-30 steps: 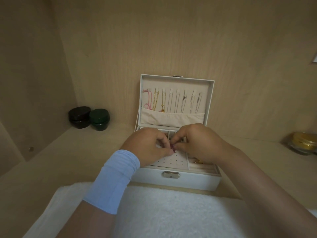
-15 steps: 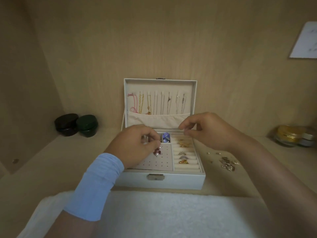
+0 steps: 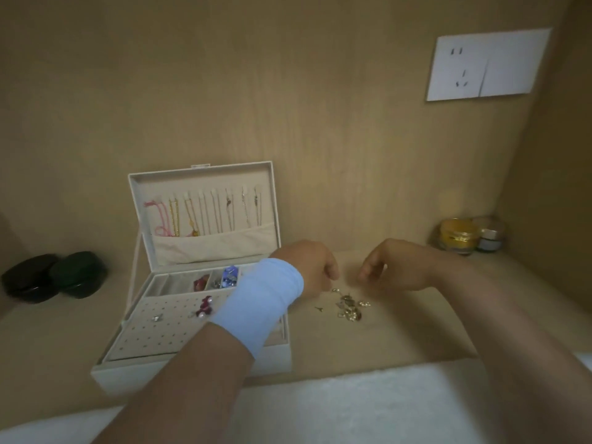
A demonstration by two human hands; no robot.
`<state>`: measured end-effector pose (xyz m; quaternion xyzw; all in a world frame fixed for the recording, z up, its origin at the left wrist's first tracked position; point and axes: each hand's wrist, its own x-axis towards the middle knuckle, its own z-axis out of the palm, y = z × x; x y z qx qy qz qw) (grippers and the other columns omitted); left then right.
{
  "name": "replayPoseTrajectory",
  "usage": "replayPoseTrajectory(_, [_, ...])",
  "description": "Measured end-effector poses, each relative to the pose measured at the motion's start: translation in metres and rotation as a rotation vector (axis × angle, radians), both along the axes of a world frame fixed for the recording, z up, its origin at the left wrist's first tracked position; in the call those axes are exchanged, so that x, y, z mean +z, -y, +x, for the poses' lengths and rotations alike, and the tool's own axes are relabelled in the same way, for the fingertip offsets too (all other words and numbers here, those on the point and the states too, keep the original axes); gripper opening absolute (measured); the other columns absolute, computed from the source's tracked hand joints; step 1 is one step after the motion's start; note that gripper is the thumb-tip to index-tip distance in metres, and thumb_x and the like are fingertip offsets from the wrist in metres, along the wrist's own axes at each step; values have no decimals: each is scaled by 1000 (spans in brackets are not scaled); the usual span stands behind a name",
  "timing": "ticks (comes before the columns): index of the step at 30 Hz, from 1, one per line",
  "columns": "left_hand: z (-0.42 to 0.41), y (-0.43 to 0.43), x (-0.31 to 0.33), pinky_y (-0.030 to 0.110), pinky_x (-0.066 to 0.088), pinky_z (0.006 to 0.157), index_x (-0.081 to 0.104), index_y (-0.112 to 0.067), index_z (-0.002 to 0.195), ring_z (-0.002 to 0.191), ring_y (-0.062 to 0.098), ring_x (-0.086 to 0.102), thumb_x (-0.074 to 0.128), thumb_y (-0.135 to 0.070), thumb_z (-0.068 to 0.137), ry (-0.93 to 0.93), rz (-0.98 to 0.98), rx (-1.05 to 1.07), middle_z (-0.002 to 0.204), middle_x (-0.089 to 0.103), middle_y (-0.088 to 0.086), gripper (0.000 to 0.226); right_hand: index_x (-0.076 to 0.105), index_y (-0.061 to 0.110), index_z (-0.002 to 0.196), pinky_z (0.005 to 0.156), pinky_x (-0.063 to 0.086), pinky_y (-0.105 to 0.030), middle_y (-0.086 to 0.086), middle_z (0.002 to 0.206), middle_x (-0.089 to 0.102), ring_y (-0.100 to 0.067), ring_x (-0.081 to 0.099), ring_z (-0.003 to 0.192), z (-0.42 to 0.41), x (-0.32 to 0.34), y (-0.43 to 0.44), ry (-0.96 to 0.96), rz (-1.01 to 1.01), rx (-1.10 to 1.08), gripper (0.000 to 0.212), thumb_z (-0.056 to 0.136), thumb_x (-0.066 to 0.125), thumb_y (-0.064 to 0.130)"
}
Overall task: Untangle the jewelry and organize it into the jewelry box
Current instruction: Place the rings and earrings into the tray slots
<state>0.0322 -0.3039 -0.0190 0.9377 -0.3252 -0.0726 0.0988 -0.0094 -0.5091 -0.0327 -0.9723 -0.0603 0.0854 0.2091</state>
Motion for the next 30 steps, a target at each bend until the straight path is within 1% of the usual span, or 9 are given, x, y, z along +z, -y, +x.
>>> replayPoseTrajectory(2, [8, 13, -12, 30, 49, 97, 72, -33, 103, 105, 15, 63, 64, -23, 85, -1, 48, 4, 114, 68, -8, 22, 75, 28, 91, 63, 43, -10, 6, 83, 69, -5, 59, 74, -1, -1, 2, -76, 30, 3, 24, 74, 85, 14])
replayPoseTrajectory(5, [11, 25, -23, 28, 49, 95, 72, -32, 102, 103, 14, 63, 59, -18, 85, -20, -6, 4, 109, 69, -10, 25, 75, 23, 96, 60, 42, -10, 13, 76, 65, 0, 57, 68, 3, -6, 0, -105, 17, -5, 30, 69, 89, 24])
replayPoseTrajectory(10, [17, 33, -30, 30, 48, 96, 70, -28, 110, 102, 16, 61, 58, -11, 86, -21, -142, 1, 111, 66, -4, 31, 76, 30, 79, 64, 43, -13, 15, 68, 67, 5, 57, 62, 7, -18, -2, -98, 74, 2, 18, 69, 88, 21])
replayPoseTrajectory(13, [25, 30, -27, 28, 49, 93, 70, -29, 108, 95, 11, 61, 61, -12, 90, -38, -319, 38, 101, 64, -11, 27, 77, 29, 81, 66, 43, -13, 15, 69, 69, 6, 57, 63, 7, -17, 3, -104, 119, 2, 12, 74, 85, 23])
replayPoseTrajectory(17, [23, 25, -21, 33, 54, 94, 70, -33, 97, 95, 10, 69, 68, -13, 82, -276, -437, -7, 94, 73, -13, 25, 77, 24, 87, 55, 42, -17, 16, 54, 60, 2, 49, 49, 7, -13, 6, -18, 317, -39, 6, 84, 78, 19])
replayPoseTrajectory(21, [18, 16, -14, 29, 58, 81, 71, -34, 94, 84, 13, 71, 76, -9, 77, -430, -569, 9, 94, 77, -6, 31, 77, 13, 96, 44, 37, -15, 9, 51, 56, -4, 46, 46, 5, -8, 1, 21, 491, -93, 10, 89, 73, 17])
replayPoseTrajectory(26, [17, 3, -13, 33, 60, 69, 75, -12, 93, 70, 19, 71, 77, -5, 81, -378, -711, 118, 77, 75, 8, 14, 75, 4, 88, 41, 31, -18, 1, 71, 67, -8, 46, 46, 10, -15, -16, 57, 699, -180, 22, 89, 72, 26])
replayPoseTrajectory(29, [19, -7, -11, 39, 59, 68, 74, -17, 87, 72, 30, 72, 79, -15, 79, -281, -713, 177, 73, 74, 4, 9, 73, 5, 81, 43, 34, -18, 7, 62, 64, -7, 43, 44, 15, -21, -27, 144, 722, -222, 24, 92, 69, 25])
replayPoseTrajectory(30, [20, -11, -10, 37, 58, 69, 73, -21, 84, 72, 27, 71, 79, -19, 79, -223, -694, 191, 73, 74, 1, 8, 74, 5, 82, 48, 39, -19, 7, 64, 65, -7, 46, 47, 16, -25, -30, 191, 678, -212, 22, 92, 68, 24])
